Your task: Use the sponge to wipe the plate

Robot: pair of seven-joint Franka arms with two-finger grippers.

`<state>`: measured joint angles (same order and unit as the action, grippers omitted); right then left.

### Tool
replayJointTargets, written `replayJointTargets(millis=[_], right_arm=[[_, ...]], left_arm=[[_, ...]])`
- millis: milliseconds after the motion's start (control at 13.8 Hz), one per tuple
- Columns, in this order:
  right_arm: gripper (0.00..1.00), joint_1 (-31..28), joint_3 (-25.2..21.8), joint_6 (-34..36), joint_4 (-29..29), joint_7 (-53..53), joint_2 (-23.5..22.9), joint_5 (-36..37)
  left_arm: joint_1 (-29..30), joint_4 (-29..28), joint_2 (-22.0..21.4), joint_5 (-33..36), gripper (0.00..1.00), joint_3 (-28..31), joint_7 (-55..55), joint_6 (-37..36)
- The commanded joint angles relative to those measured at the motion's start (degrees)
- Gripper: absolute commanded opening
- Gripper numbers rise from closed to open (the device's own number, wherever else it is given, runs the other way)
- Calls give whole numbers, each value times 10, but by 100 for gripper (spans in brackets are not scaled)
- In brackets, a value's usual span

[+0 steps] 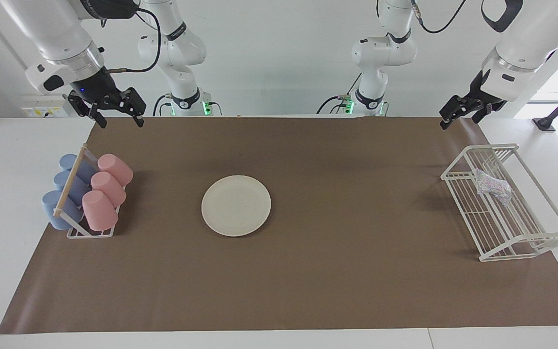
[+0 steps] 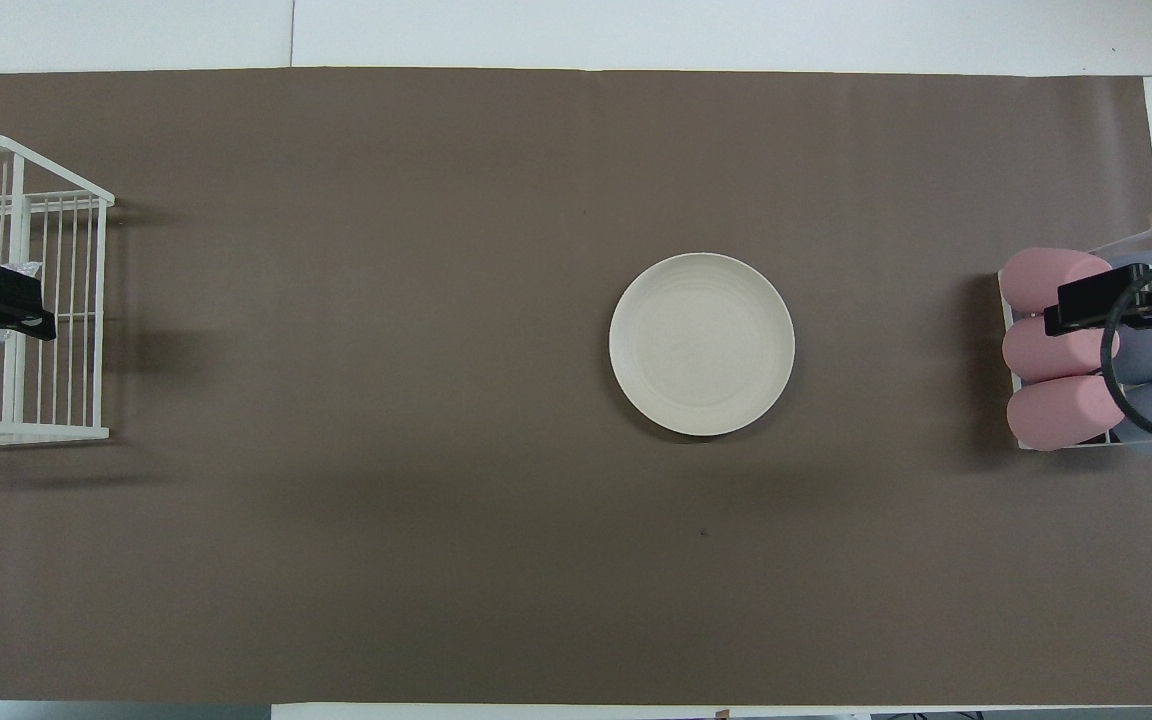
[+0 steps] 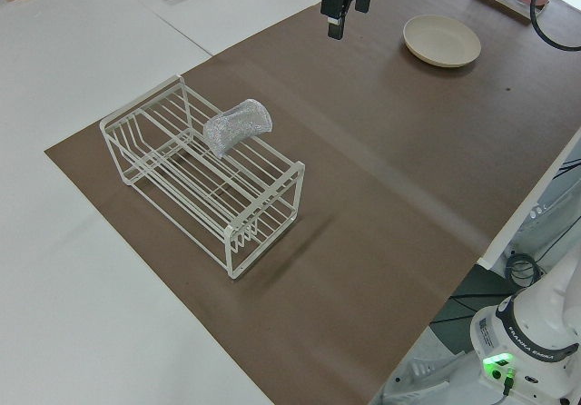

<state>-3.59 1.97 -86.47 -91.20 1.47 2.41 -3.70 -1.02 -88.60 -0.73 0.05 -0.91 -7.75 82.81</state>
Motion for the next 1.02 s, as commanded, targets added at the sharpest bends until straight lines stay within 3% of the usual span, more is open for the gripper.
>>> replayJointTargets(millis=[0, 508, 944], right_arm=[[100, -6, 5, 11, 6, -12, 2, 4], [100, -5, 6, 12, 2, 6, 4, 0], [100, -4, 9, 22, -3, 148, 8, -6]], left_arm=[[2, -8, -5, 7, 100, 2, 15, 9], [10, -8, -6, 6, 100, 3, 12, 13], [1, -40, -21, 42, 100, -2, 12, 29]])
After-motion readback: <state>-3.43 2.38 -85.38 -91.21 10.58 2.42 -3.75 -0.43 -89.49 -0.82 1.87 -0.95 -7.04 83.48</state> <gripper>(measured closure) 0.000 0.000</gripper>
